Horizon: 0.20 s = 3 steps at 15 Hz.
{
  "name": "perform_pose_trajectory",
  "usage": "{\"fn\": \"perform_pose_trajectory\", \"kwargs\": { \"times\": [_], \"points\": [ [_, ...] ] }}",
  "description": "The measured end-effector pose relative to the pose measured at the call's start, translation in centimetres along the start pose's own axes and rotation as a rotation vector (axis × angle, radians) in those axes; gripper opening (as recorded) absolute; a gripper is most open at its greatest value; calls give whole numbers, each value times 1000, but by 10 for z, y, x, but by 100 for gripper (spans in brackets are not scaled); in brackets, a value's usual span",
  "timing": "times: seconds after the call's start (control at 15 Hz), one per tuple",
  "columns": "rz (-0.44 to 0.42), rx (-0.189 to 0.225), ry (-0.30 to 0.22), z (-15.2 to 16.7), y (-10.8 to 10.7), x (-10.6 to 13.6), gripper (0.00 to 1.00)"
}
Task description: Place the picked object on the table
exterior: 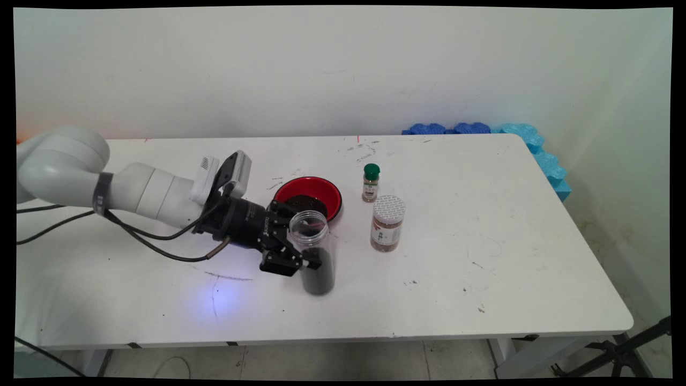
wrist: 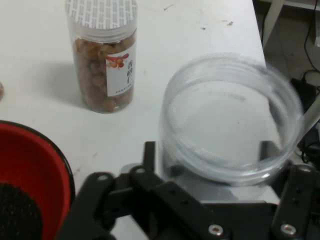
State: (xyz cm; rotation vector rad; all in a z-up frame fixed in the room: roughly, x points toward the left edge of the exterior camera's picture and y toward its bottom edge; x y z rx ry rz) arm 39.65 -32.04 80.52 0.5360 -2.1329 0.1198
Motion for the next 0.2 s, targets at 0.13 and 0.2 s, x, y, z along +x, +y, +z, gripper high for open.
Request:
{"fn": "perform_pose_trajectory", "kwargs": {
  "times": [0.13, 0.2],
  "points": [
    [-3, -1, 0, 0, 0, -1, 100],
    [-5, -1, 0, 0, 0, -1, 100]
  ]
}}
